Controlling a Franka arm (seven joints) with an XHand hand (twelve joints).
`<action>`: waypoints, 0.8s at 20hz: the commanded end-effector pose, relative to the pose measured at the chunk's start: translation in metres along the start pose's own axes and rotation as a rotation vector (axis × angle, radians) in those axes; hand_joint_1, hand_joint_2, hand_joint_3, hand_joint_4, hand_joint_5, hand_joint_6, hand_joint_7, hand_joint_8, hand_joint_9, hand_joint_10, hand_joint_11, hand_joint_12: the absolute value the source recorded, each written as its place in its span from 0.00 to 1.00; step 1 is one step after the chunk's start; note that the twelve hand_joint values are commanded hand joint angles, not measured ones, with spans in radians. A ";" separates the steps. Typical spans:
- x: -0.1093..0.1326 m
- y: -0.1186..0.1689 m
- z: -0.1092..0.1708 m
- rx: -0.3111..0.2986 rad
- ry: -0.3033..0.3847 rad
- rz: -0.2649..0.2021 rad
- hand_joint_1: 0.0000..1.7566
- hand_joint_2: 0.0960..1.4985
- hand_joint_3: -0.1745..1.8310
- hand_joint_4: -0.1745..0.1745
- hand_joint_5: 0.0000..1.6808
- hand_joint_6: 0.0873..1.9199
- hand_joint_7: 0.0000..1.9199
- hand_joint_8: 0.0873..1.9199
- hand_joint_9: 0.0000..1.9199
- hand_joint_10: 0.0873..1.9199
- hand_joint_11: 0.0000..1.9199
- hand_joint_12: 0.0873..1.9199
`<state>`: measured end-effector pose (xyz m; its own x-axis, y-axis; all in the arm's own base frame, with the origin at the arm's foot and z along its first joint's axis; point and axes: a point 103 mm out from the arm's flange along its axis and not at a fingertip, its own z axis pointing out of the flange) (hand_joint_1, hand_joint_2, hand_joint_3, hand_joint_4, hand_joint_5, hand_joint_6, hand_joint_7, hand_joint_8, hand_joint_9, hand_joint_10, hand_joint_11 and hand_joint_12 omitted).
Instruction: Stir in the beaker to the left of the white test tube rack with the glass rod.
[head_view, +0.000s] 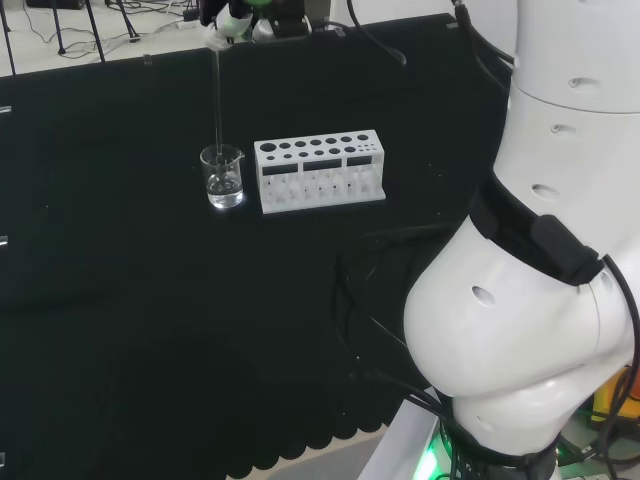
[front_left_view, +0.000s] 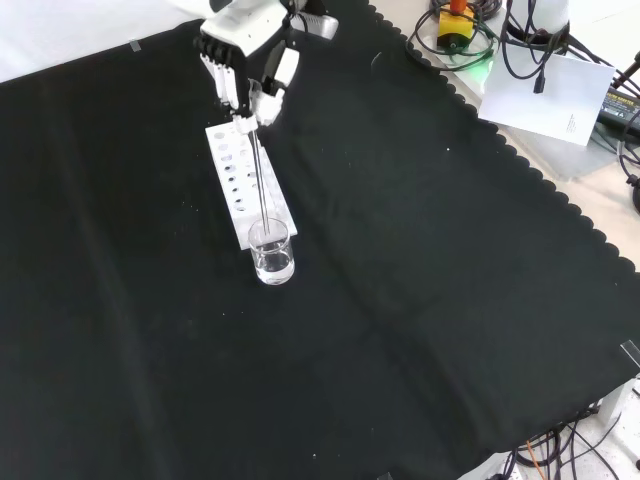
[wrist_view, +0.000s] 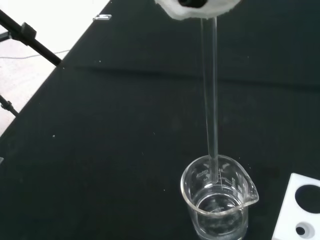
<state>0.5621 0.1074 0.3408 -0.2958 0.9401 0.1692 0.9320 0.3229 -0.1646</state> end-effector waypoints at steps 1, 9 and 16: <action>-0.007 0.012 0.018 0.014 -0.002 0.006 0.75 0.69 0.00 0.00 0.84 0.00 0.69 0.36 0.84 0.37 0.87 0.19; -0.010 0.025 0.042 0.022 -0.004 -0.002 0.75 0.69 0.00 0.00 0.84 0.00 0.69 0.36 0.84 0.37 0.87 0.19; -0.006 0.028 0.051 0.015 -0.003 -0.016 0.75 0.69 0.00 0.00 0.84 0.00 0.69 0.36 0.84 0.37 0.88 0.18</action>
<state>0.5803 0.1129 0.2876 -0.3029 0.9382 0.1672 0.9258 0.3313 -0.1819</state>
